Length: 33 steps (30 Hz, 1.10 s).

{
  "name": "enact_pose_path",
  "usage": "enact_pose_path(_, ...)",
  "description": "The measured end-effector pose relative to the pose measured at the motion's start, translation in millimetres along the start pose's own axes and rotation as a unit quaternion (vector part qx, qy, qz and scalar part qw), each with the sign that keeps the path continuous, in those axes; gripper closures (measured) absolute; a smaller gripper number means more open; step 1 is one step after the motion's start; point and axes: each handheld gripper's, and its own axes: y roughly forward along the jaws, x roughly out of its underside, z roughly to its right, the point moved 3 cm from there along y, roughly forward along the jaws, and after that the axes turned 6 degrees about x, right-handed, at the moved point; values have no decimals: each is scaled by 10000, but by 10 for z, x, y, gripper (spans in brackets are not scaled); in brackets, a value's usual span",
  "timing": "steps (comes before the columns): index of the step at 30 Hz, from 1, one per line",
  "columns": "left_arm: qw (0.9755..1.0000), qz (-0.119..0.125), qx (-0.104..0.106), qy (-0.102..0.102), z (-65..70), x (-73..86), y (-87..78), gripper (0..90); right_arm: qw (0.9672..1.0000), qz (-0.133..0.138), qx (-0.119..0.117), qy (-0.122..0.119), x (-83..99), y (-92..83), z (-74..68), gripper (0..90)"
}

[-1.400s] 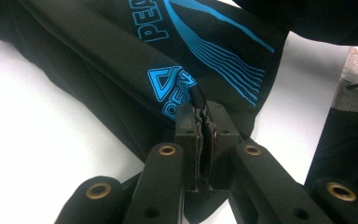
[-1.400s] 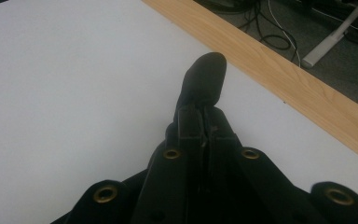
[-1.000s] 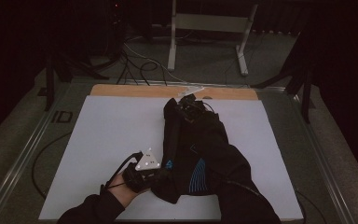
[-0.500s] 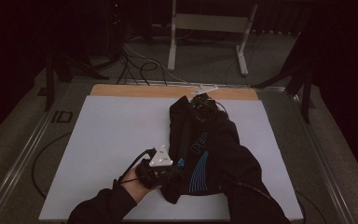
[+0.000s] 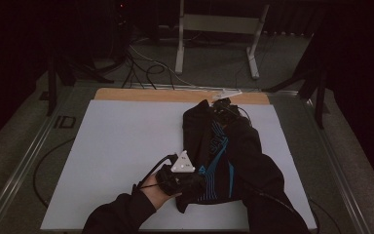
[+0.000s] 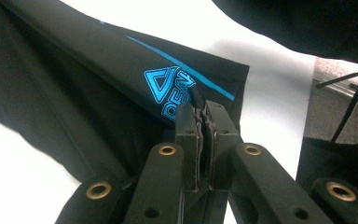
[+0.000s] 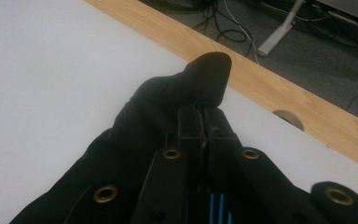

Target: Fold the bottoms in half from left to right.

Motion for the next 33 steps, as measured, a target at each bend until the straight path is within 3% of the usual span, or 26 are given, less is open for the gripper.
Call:
enact_pose_path(12,9998,-47,189,83,34,-132,263,855,9997,-153,193,76,227,-82,272,877)
enact_pose_path(20,9989,-229,395,131,35,-140,473,855,9991,-321,257,56,397,-45,357,877)
enact_pose_path(26,9984,-206,523,84,18,-146,599,854,9987,-418,286,107,497,-5,419,877)
enact_pose_path(33,9983,-273,506,87,-4,-162,728,854,9980,-503,362,102,576,88,460,877)
